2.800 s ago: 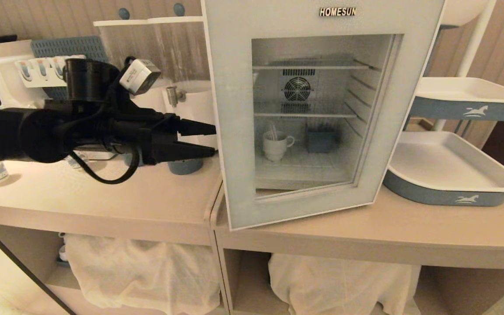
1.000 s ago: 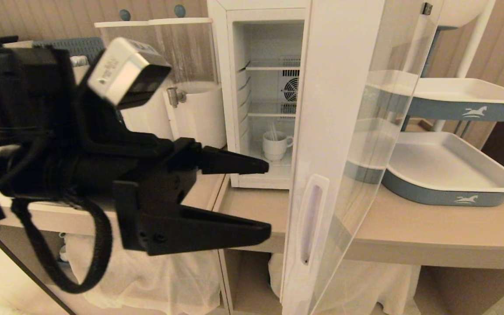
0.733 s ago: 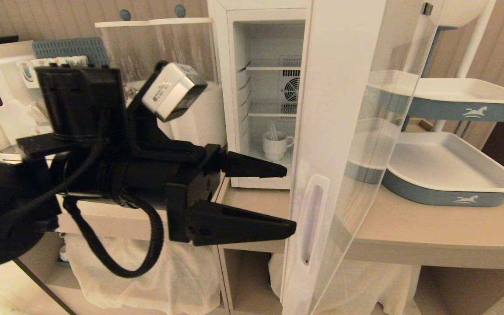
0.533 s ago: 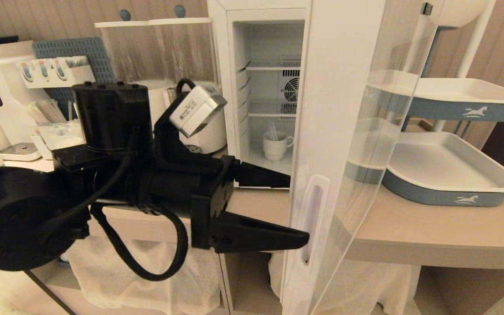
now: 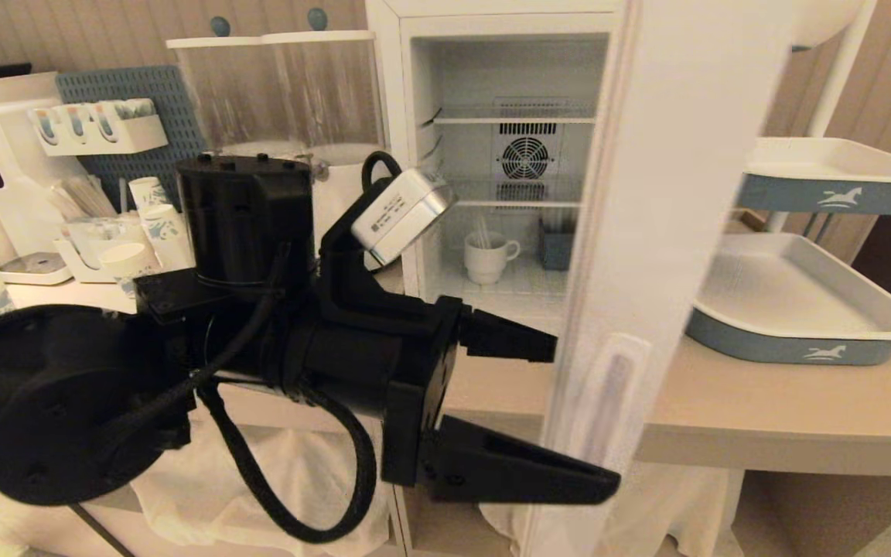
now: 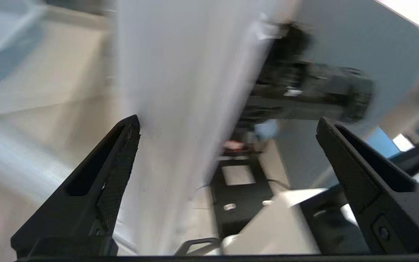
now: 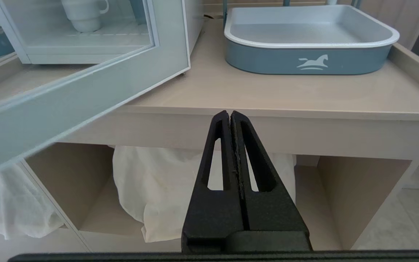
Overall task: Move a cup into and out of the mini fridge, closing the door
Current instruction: Open the freezer door
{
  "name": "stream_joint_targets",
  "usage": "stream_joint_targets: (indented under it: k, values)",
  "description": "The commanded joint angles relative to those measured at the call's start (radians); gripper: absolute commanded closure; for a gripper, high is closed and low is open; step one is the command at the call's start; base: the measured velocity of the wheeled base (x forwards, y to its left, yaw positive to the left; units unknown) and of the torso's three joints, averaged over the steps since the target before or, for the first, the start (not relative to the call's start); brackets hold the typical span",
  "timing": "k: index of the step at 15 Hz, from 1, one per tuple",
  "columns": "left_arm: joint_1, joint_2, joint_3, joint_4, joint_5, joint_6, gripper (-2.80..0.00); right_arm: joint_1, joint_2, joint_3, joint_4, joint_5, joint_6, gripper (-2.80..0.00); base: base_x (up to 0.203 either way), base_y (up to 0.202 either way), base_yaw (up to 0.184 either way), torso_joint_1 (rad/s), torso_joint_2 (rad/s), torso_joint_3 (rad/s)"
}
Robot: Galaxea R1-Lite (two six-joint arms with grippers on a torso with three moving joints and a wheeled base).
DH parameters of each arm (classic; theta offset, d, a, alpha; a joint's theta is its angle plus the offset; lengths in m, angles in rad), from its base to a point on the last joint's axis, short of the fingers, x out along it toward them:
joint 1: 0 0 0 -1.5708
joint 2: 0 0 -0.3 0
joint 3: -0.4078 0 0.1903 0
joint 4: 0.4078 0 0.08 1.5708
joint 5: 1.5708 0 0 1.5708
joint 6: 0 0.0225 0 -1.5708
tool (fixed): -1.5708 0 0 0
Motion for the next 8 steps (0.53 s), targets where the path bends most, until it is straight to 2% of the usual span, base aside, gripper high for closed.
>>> stream_joint_targets:
  k: [1,5,8]
  values:
    - [-0.067,-0.021,0.001,-0.003,0.021,-0.001,-2.8,-0.001,0.0,0.015,0.0,0.001,0.0,0.0,0.0,0.0,0.0,0.0,0.0,0.0]
    - [-0.226,-0.048,0.013,-0.002,0.117,0.006,-2.8,-0.002,0.0,0.015,0.0,0.001,0.0,0.0,0.0,0.0,0.0,0.0,0.0,0.0]
    - [-0.247,-0.067,0.016,0.01,0.166,0.009,-2.8,0.0,0.0,0.015,-0.002,0.001,0.0,0.0,0.0,0.0,0.0,0.0,0.0,0.0]
